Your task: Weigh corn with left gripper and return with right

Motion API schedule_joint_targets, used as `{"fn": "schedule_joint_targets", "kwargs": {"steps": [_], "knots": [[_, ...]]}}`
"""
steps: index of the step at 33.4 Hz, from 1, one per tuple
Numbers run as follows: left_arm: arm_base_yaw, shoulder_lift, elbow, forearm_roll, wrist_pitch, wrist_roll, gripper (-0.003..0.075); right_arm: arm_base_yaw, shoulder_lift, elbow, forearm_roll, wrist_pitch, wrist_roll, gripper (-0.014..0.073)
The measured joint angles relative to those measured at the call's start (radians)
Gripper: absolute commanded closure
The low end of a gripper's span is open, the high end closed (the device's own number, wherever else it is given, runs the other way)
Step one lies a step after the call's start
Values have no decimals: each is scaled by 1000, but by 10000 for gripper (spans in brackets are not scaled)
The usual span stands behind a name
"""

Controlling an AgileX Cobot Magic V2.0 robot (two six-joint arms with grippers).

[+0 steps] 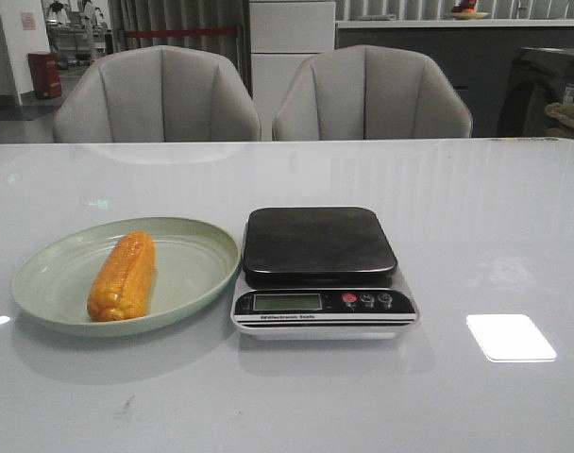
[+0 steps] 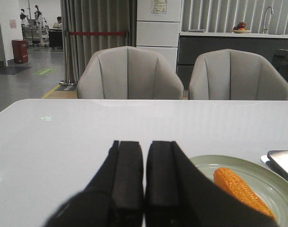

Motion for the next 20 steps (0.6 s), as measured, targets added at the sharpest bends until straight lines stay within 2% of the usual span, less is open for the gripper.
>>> {"fn": "schedule_joint_targets", "kwargs": {"steps": [14,20], "knots": [[0,0,0,2,-19,0,606,0,0,0,0,0,0,438],[0,0,0,2,-107,0,606,0,0,0,0,0,0,438]]}}
